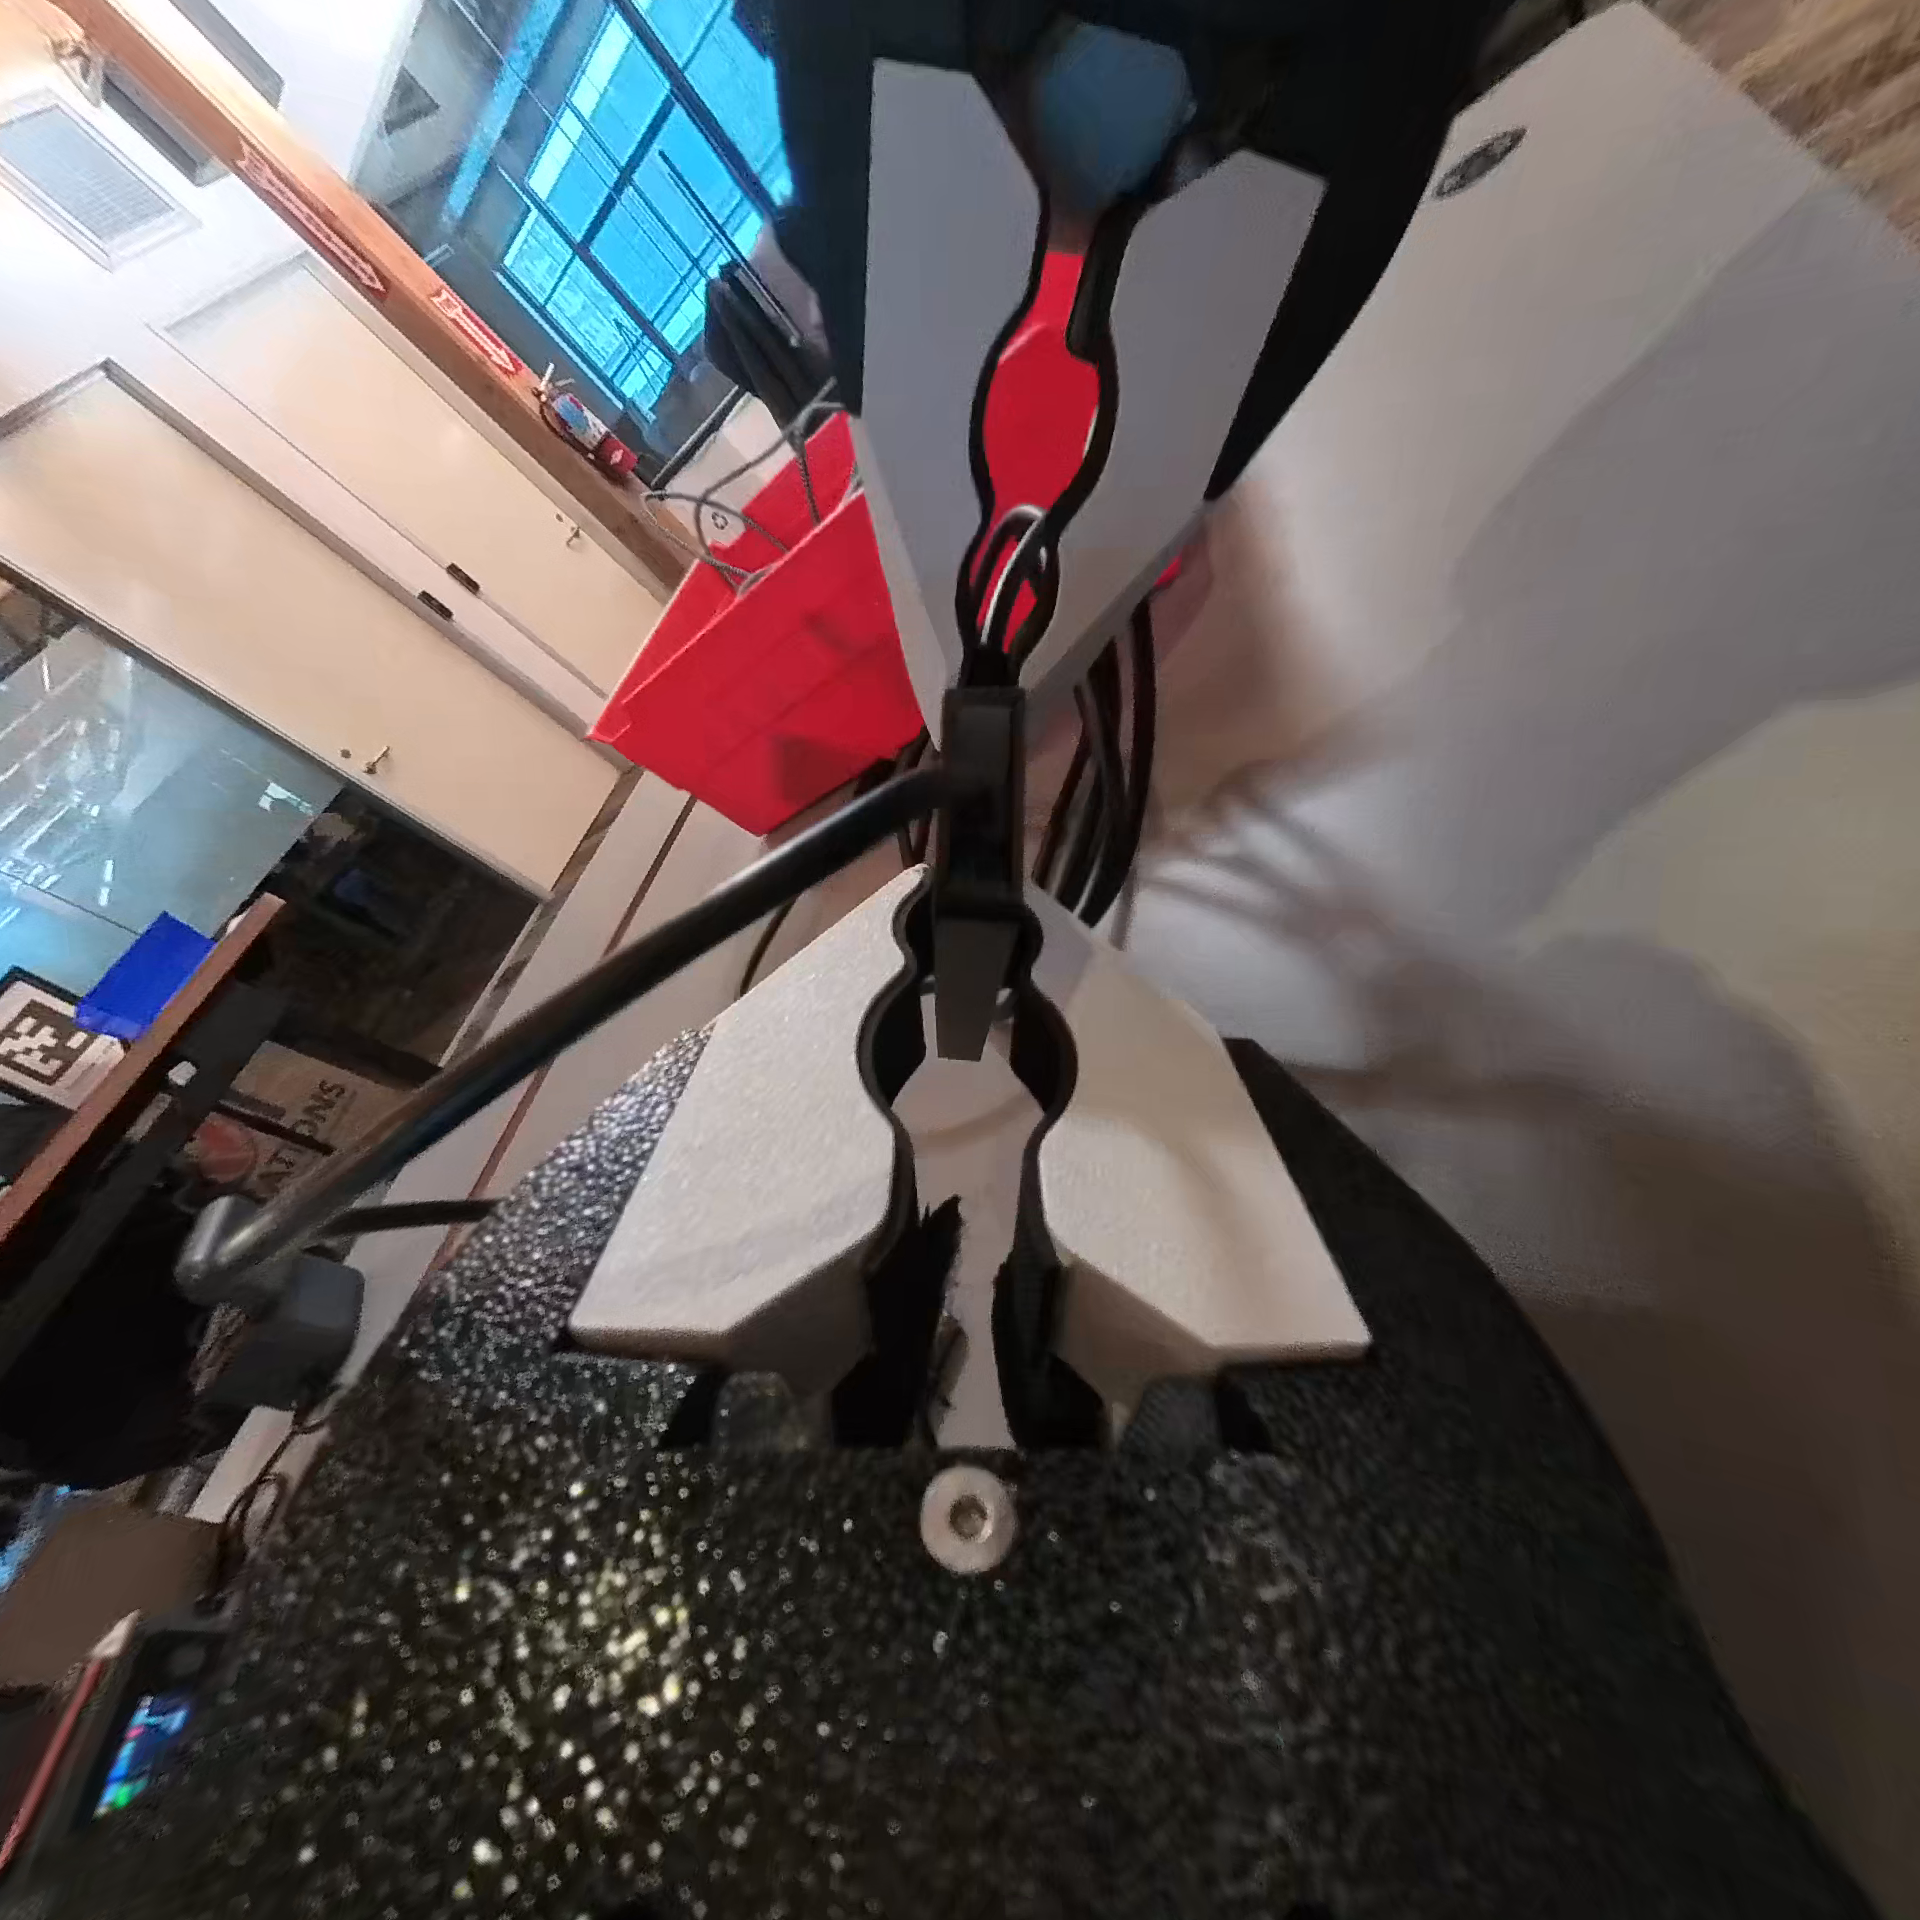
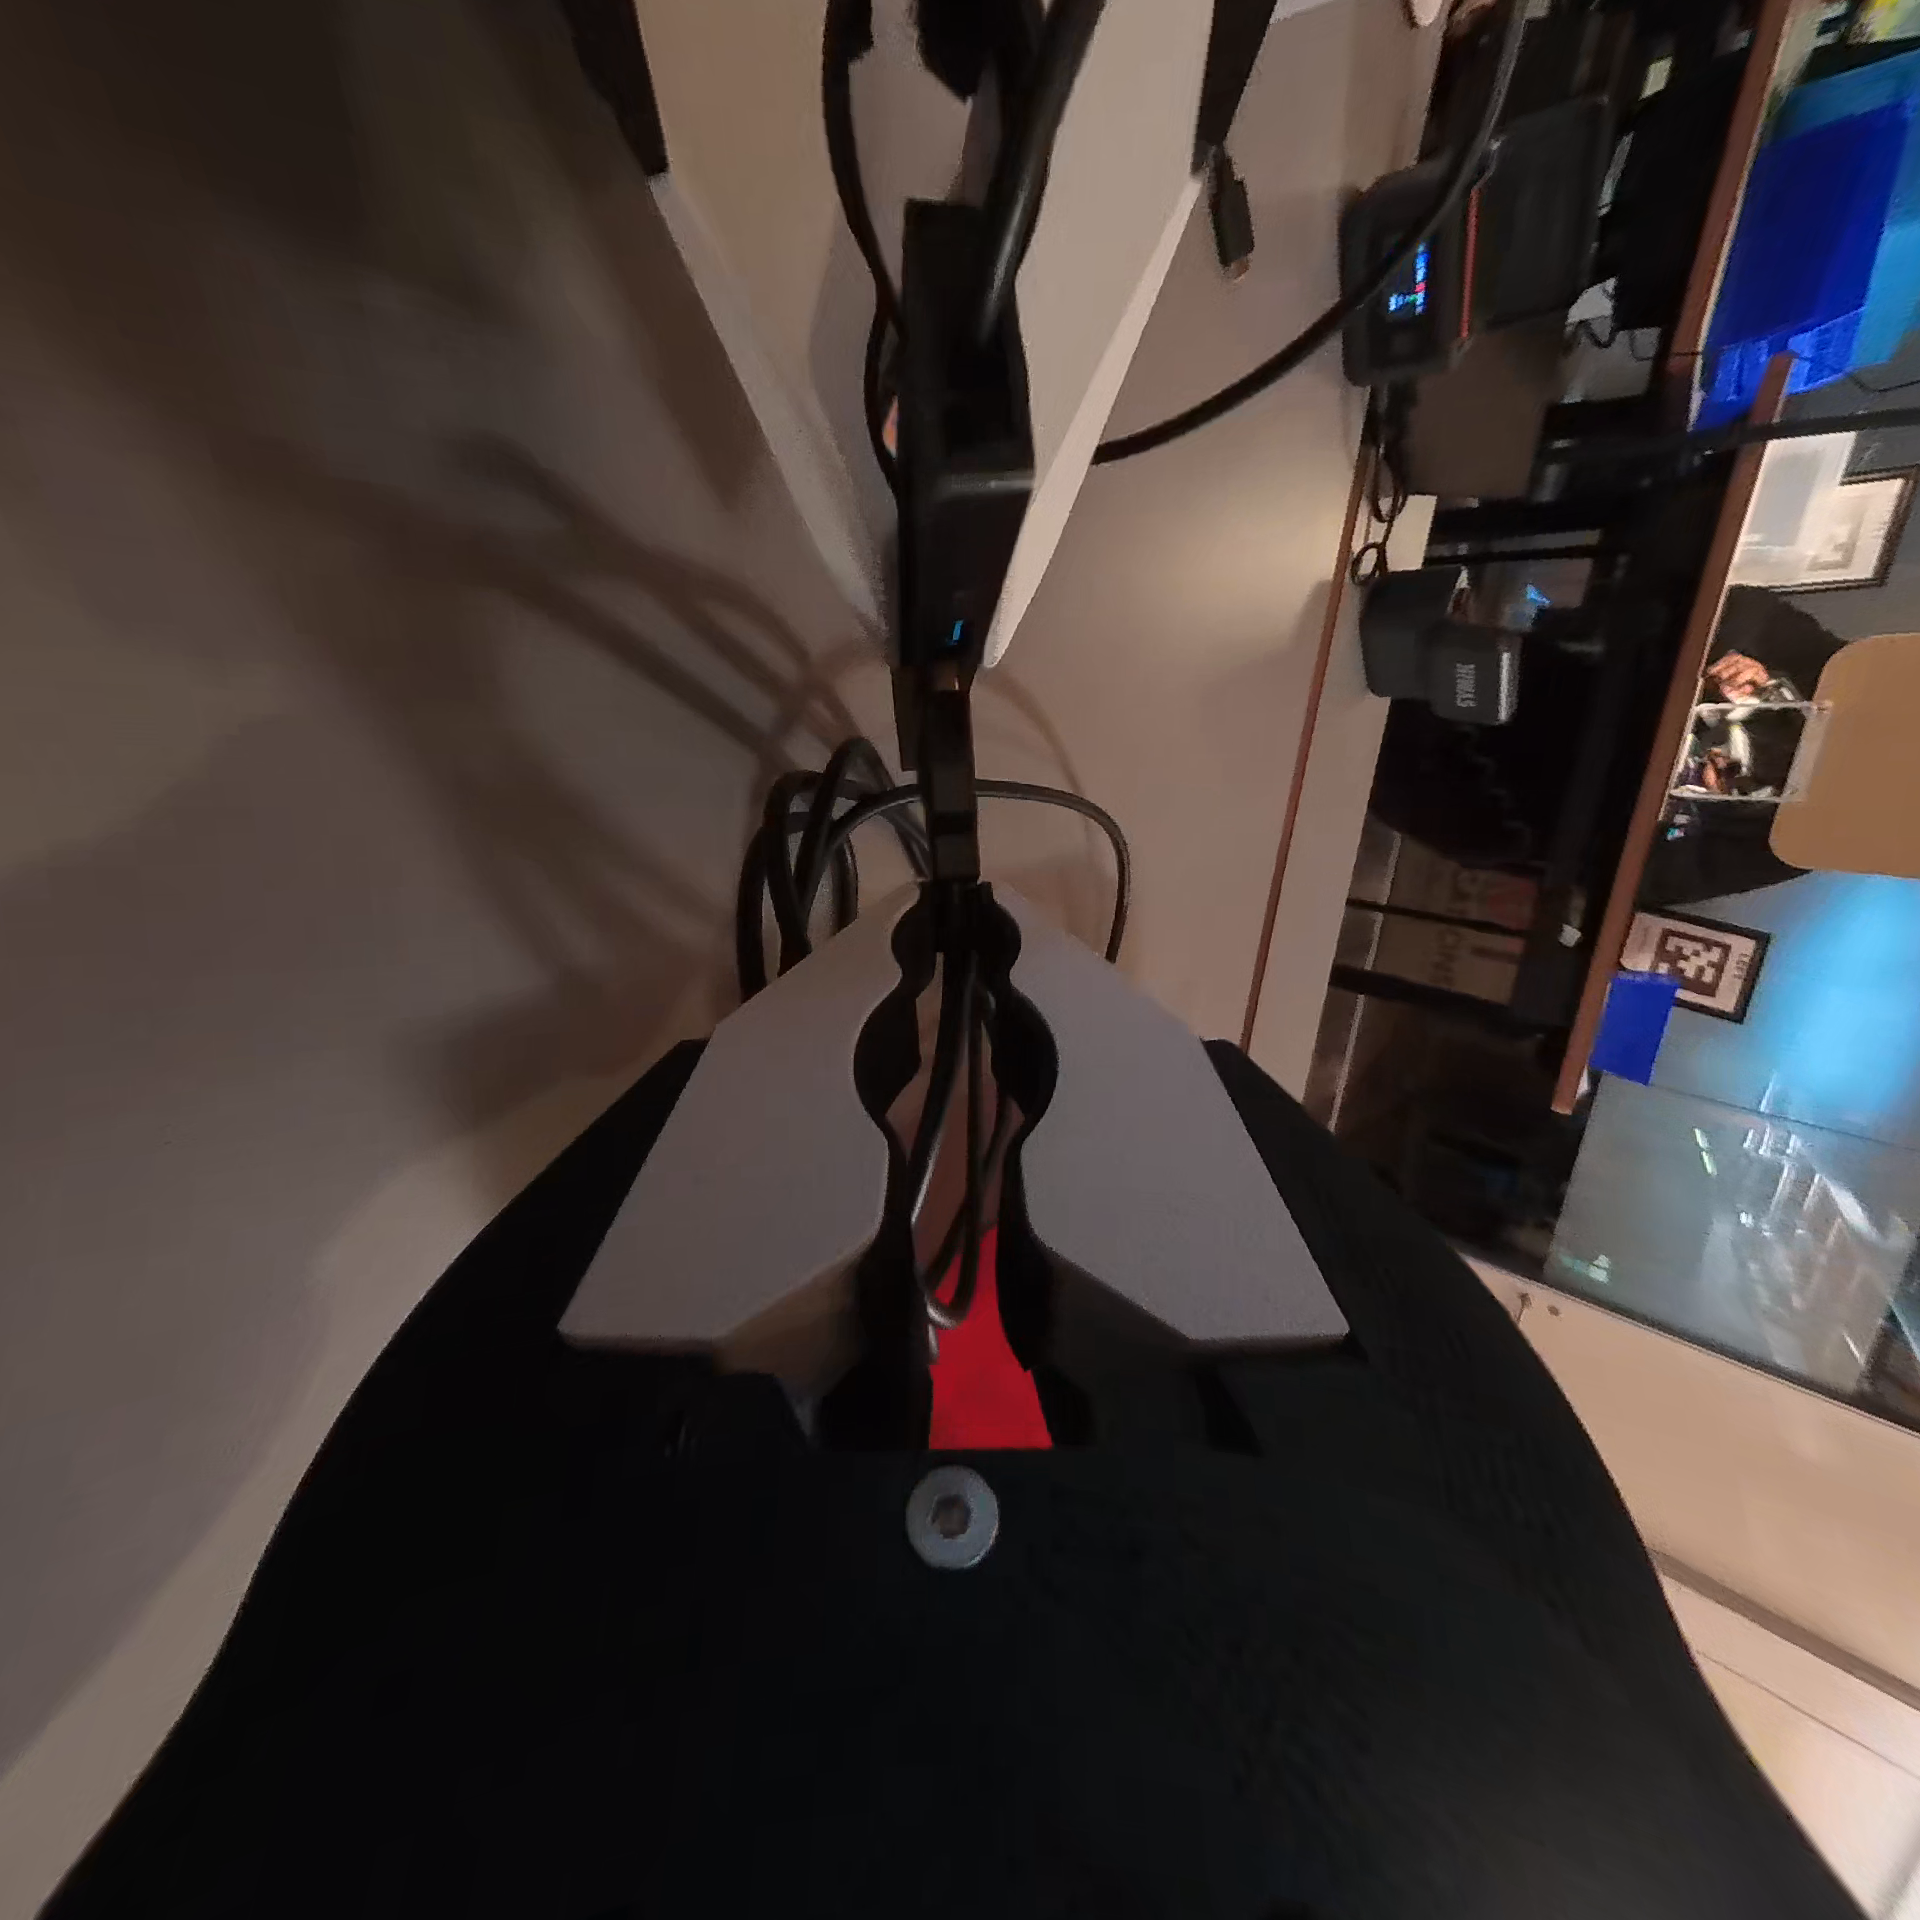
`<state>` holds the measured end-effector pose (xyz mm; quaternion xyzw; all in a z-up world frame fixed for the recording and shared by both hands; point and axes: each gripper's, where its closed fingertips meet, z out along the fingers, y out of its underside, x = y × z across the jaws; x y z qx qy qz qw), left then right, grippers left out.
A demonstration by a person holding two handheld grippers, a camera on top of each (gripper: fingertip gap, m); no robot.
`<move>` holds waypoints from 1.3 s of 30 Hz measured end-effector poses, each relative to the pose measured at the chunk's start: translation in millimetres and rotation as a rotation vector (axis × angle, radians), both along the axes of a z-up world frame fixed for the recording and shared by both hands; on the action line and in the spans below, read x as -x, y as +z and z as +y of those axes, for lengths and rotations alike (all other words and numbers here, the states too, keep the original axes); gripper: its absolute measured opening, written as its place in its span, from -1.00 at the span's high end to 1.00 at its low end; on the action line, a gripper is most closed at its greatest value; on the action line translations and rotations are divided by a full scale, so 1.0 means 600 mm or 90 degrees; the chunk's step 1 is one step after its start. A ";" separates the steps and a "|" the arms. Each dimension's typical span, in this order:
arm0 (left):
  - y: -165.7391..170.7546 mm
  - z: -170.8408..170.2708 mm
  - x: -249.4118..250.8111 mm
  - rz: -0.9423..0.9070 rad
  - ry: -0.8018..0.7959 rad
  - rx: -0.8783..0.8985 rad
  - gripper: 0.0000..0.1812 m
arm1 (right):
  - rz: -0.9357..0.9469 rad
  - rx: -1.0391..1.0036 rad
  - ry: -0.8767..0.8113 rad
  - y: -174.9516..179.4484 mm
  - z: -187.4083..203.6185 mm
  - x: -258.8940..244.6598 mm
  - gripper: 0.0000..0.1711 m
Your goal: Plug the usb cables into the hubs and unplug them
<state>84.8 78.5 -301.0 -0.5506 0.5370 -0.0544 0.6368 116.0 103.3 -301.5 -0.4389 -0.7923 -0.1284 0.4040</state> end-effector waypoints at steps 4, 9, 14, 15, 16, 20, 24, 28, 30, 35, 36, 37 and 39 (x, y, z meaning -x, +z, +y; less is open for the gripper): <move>0.016 -0.007 -0.003 -0.038 -0.007 0.001 0.90 | 0.032 0.021 -0.005 0.010 -0.002 0.002 0.95; 0.010 -0.009 -0.006 0.006 0.011 -0.027 0.90 | -0.017 -0.008 -0.017 0.004 -0.002 -0.001 0.97; 0.006 -0.010 -0.008 0.002 0.008 -0.013 0.91 | -0.040 -0.023 -0.021 0.002 0.002 0.000 0.97; 0.004 -0.011 -0.010 0.007 0.004 -0.012 0.91 | -0.045 -0.027 -0.018 -0.001 0.003 0.001 0.97; 0.004 -0.014 -0.012 0.007 -0.002 -0.012 0.91 | -0.049 -0.025 -0.017 -0.005 0.004 0.000 0.97; 0.007 -0.020 -0.019 -0.002 -0.014 -0.014 0.91 | -0.052 -0.021 -0.026 -0.012 0.004 0.001 0.97; 0.002 -0.025 -0.023 0.002 -0.035 -0.003 0.90 | -0.049 -0.001 -0.013 -0.019 -0.002 -0.004 0.95; 0.003 -0.030 -0.030 -0.011 -0.046 -0.006 0.91 | -0.040 0.022 0.011 -0.015 -0.010 -0.012 0.94; -0.005 -0.028 -0.031 0.004 -0.042 0.011 0.90 | -0.044 0.034 0.020 -0.017 -0.014 -0.014 0.93; -0.006 -0.029 -0.038 0.027 -0.021 -0.006 0.90 | -0.130 0.178 0.022 -0.014 -0.037 -0.065 0.42; -0.003 -0.032 -0.042 0.025 -0.020 -0.012 0.90 | -0.132 0.227 0.007 0.003 -0.038 -0.078 0.44; 0.001 -0.035 -0.046 0.023 -0.014 -0.022 0.90 | -0.121 0.265 -0.007 0.025 -0.036 -0.084 0.45; 0.005 -0.044 -0.061 0.027 -0.019 -0.037 0.91 | -0.052 0.299 -0.018 0.079 -0.018 -0.066 0.49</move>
